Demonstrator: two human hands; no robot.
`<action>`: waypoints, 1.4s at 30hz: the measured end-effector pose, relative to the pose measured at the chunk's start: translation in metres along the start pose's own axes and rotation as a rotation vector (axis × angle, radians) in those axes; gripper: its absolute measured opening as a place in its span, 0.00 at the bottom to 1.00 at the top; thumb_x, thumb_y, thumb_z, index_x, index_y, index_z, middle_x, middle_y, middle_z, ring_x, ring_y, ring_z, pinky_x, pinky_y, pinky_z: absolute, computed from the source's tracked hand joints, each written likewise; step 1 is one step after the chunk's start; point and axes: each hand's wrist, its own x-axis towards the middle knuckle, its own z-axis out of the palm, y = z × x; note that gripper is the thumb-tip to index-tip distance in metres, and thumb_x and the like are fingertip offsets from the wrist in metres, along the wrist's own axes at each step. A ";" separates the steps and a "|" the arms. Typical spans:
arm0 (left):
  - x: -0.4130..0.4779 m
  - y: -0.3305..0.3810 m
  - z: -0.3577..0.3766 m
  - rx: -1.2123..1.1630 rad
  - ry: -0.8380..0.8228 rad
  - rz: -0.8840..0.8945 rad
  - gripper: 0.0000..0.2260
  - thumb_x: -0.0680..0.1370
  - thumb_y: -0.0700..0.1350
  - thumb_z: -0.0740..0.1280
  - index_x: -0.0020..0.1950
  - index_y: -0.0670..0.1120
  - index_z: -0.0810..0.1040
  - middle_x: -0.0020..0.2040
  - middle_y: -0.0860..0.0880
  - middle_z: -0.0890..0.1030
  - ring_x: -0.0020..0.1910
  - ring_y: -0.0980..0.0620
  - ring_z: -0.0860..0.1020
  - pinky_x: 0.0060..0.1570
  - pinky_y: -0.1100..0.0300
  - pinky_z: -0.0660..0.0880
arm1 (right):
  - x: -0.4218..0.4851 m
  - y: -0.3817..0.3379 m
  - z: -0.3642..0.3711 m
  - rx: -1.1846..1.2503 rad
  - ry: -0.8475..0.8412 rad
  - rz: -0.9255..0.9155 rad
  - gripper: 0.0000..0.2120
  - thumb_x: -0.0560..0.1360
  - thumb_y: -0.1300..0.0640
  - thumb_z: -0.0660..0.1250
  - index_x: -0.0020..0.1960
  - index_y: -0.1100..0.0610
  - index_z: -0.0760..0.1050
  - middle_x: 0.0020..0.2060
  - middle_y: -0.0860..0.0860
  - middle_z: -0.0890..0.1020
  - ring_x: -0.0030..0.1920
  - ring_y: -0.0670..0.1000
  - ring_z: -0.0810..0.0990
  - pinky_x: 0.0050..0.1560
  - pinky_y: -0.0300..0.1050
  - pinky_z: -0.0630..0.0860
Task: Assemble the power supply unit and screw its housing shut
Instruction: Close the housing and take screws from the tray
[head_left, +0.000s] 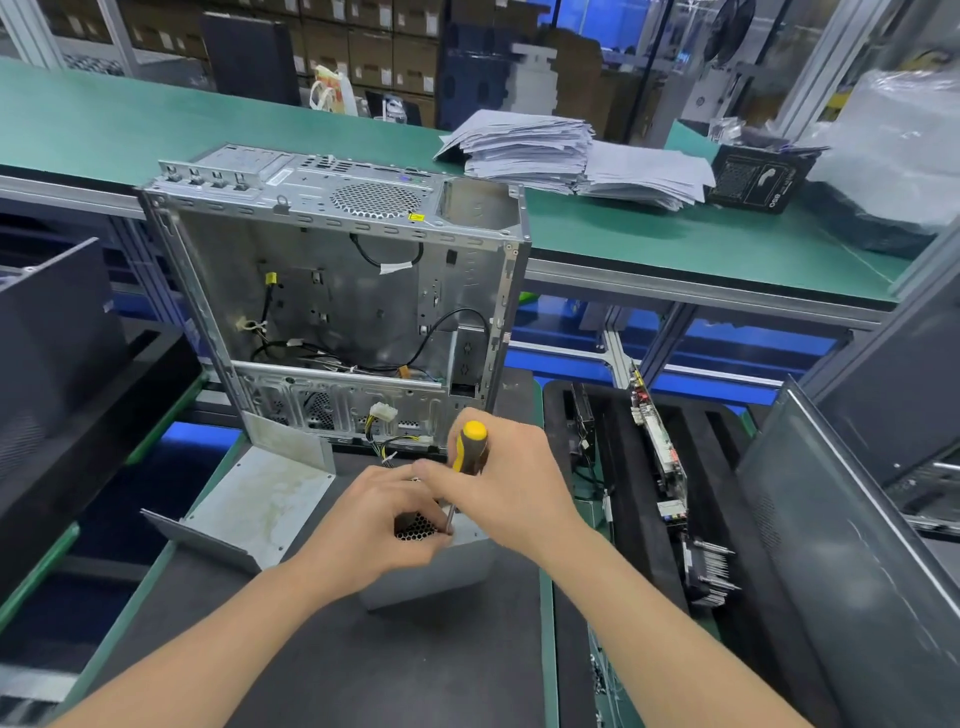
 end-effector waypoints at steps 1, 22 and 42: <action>0.000 0.000 -0.001 -0.006 -0.010 -0.006 0.03 0.70 0.51 0.74 0.42 0.58 0.83 0.48 0.67 0.81 0.53 0.65 0.78 0.57 0.54 0.69 | 0.001 0.000 -0.007 0.093 -0.120 -0.058 0.10 0.71 0.53 0.77 0.40 0.50 0.76 0.35 0.46 0.80 0.34 0.46 0.74 0.37 0.45 0.74; 0.002 0.001 -0.002 0.028 -0.041 0.015 0.12 0.71 0.46 0.77 0.40 0.57 0.74 0.43 0.64 0.76 0.44 0.63 0.74 0.46 0.60 0.69 | -0.002 -0.002 -0.012 0.089 -0.311 -0.156 0.10 0.73 0.51 0.77 0.48 0.48 0.76 0.40 0.44 0.82 0.40 0.48 0.79 0.44 0.49 0.78; 0.000 0.004 0.000 0.013 -0.027 -0.017 0.03 0.69 0.49 0.73 0.40 0.54 0.81 0.46 0.59 0.81 0.50 0.58 0.78 0.56 0.56 0.69 | -0.009 -0.002 -0.002 0.073 -0.040 0.060 0.15 0.65 0.49 0.84 0.45 0.49 0.81 0.38 0.39 0.86 0.37 0.39 0.82 0.41 0.45 0.79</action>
